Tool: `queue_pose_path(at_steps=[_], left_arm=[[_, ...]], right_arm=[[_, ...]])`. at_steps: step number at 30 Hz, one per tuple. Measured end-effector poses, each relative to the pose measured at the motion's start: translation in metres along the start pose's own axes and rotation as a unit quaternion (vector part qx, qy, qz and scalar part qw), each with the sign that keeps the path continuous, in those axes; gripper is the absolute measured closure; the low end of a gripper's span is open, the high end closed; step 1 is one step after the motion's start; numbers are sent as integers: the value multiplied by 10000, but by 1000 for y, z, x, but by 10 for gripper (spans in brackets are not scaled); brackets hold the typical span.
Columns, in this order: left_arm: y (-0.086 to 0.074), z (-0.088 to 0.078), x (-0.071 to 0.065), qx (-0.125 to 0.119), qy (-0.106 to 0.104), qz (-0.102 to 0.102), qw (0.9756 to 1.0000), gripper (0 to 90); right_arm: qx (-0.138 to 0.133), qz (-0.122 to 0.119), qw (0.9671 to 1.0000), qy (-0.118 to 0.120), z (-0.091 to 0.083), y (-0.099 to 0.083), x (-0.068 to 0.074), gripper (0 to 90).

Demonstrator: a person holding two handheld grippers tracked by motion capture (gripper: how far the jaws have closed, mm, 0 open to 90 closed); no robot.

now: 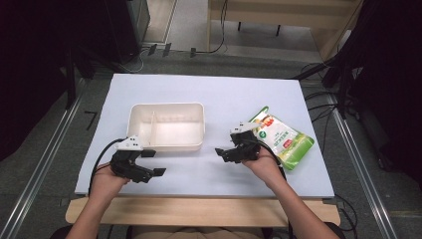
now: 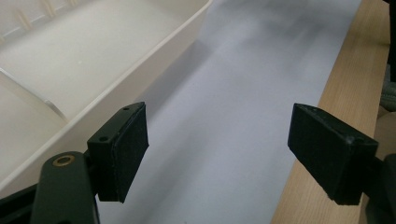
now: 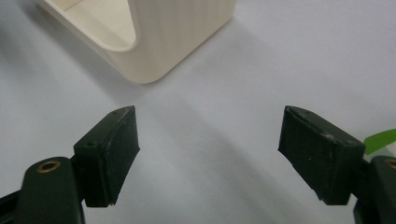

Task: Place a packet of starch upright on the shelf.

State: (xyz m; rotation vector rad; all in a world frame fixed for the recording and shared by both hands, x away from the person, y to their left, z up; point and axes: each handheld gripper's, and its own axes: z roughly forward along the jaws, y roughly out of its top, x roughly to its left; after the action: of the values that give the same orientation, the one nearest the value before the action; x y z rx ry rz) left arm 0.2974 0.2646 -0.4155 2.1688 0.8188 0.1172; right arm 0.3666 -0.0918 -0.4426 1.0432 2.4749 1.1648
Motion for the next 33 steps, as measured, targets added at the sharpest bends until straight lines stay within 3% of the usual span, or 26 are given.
queue_pose_path(at_steps=[6,8,9,10,12,15,21,26,31,33], left_arm=[[0,2,0,12,1,13,10000,210],[1,2,-1,-20,4,9,10000,210],[1,2,-1,-20,4,9,10000,210],[1,2,-1,-22,-22,29,10000,210],[0,1,-1,-19,-13,35,10000,210],[0,1,-1,-13,-11,29,10000,210],[0,1,0,-19,-20,24,10000,210],[0,1,0,-10,-20,25,10000,210],[0,1,0,-11,-20,26,10000,210],[0,1,0,-13,-23,27,10000,210]], right_arm=[[9,96,9999,-61,3,0,2,207],[194,182,9991,324,3,1,1,161],[194,182,9991,324,3,1,1,161],[204,124,9985,488,3,0,1,153],[188,71,9989,414,2,1,1,159],[177,75,9989,419,1,1,1,195],[49,-270,9990,340,-1,0,1,332],[-44,-230,9991,341,-3,1,0,321],[54,-133,9979,631,-3,3,-3,393],[84,-204,9978,626,-3,3,-3,399]])
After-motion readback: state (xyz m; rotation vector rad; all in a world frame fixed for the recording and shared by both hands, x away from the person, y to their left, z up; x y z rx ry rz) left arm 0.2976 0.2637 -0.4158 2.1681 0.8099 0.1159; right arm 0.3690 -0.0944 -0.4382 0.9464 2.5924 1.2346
